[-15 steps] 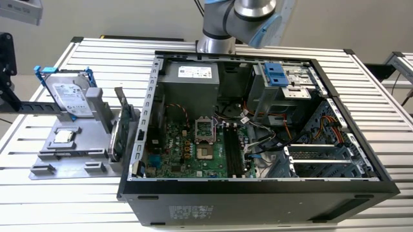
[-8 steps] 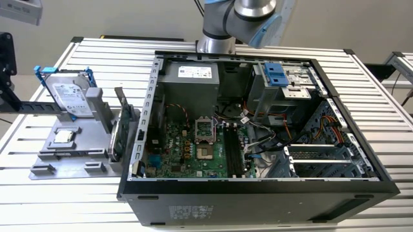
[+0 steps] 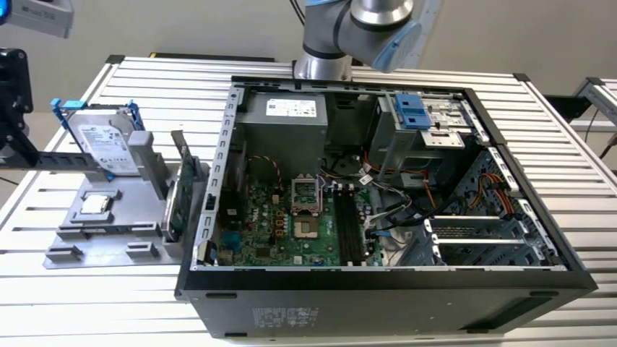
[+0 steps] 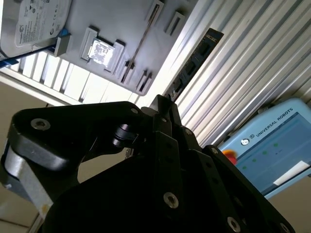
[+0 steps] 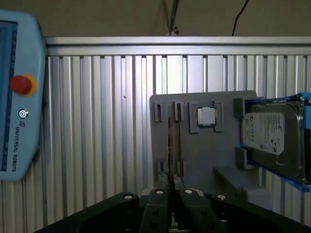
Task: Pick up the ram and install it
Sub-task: 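Pick up the ram and move it above insertion slot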
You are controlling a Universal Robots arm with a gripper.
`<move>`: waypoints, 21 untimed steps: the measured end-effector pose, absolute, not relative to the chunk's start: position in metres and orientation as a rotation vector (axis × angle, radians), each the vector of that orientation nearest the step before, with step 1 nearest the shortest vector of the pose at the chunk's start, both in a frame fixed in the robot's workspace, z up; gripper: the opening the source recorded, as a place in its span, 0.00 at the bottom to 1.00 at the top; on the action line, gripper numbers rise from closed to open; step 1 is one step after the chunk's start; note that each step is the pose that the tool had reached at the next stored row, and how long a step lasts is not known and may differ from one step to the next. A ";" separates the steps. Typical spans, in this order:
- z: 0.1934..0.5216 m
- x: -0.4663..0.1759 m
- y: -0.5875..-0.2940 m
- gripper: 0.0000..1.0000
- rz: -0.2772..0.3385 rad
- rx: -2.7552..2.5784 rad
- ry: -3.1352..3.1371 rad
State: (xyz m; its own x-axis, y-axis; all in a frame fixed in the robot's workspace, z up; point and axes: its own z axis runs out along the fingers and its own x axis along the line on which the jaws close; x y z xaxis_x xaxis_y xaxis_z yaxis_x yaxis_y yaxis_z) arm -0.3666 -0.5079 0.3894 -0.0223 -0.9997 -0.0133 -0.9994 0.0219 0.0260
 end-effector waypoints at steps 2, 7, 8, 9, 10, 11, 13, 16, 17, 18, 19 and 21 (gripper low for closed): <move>0.389 -0.364 -0.508 0.00 -0.044 2.190 -2.239; 0.389 -0.358 -0.508 0.00 -0.044 2.190 -2.240; 0.389 -0.357 -0.508 0.00 -0.044 2.190 -2.239; 0.389 -0.355 -0.508 0.00 -0.044 2.190 -2.240; 0.389 -0.354 -0.508 0.00 -0.044 2.190 -2.239; 0.389 -0.352 -0.508 0.00 -0.044 2.190 -2.239; 0.389 -0.349 -0.508 0.00 -0.044 2.190 -2.240; 0.389 -0.346 -0.508 0.00 -0.044 2.190 -2.239; 0.389 -0.344 -0.508 0.00 -0.044 2.190 -2.239; 0.389 -0.343 -0.508 0.00 -0.044 2.190 -2.239; 0.389 -0.342 -0.508 0.00 -0.044 2.190 -2.239; 0.389 -0.339 -0.508 0.00 -0.044 2.190 -2.239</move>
